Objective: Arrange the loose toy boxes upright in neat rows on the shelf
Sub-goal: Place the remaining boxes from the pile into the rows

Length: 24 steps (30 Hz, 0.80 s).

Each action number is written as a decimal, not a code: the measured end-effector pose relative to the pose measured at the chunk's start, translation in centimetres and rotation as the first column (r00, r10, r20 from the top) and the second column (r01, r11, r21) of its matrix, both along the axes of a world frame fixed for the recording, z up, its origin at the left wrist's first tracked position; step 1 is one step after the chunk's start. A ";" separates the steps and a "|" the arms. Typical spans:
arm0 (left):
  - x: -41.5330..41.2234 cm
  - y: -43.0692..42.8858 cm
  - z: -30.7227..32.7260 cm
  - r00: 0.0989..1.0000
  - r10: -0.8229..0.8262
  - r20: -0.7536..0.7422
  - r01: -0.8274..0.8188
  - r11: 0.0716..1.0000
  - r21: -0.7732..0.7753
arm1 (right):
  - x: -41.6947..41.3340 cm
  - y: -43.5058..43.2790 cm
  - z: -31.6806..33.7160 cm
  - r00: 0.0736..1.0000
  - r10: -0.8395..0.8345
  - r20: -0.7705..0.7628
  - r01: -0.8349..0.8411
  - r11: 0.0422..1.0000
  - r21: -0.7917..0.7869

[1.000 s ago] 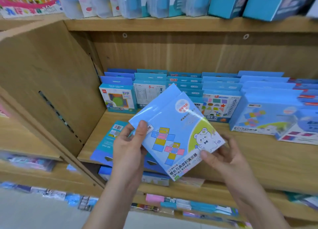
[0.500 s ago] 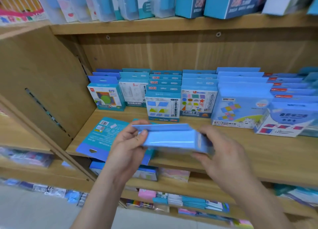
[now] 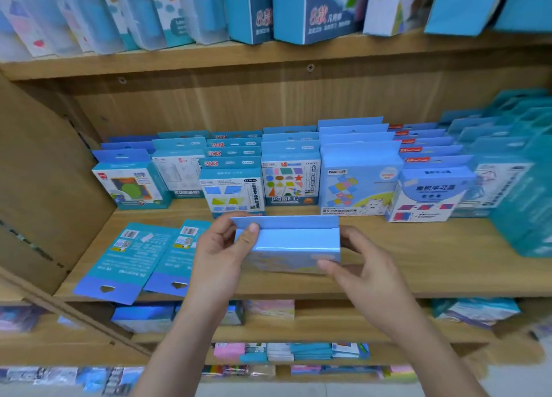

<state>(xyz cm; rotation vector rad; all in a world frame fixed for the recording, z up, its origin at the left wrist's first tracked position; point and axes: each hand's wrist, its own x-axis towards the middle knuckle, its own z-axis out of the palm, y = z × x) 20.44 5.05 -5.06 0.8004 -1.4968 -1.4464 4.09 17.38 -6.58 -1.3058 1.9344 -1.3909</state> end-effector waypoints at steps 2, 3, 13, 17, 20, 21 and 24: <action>-1.2 0.3 0.0 1.000 0.019 0.014 -0.018 0.999 -0.030 | -0.5 0.4 -0.2 0.999 0.014 0.051 -0.014 1.000 -0.003; -1.7 0.5 0.1 1.000 0.013 -0.001 -0.013 0.999 -0.031 | -0.8 0.5 -0.3 0.998 0.008 0.060 -0.007 1.000 -0.009; -4.4 2.2 -1.7 0.940 -0.105 0.326 0.143 0.985 -0.093 | -5.6 1.9 -1.6 0.950 -0.034 0.311 0.050 0.998 -0.044; -6.4 1.3 -1.0 0.939 -0.041 0.341 0.103 0.981 -0.166 | -7.2 1.8 -1.2 0.982 -0.058 0.178 0.073 0.994 -0.079; -7.9 -0.5 -0.3 0.937 0.042 0.346 0.045 0.970 -0.238 | -9.7 1.8 -0.6 0.987 -0.161 0.006 0.161 0.984 -0.079; -8.4 -1.1 -0.1 0.934 0.056 0.352 0.039 0.966 -0.255 | -10.5 1.8 -0.2 0.982 -0.184 -0.040 0.180 0.980 -0.082; -10.2 -2.5 -0.2 0.913 0.068 0.402 0.048 0.961 -0.273 | -13.3 1.5 1.3 0.953 -0.232 -0.196 0.221 0.972 -0.079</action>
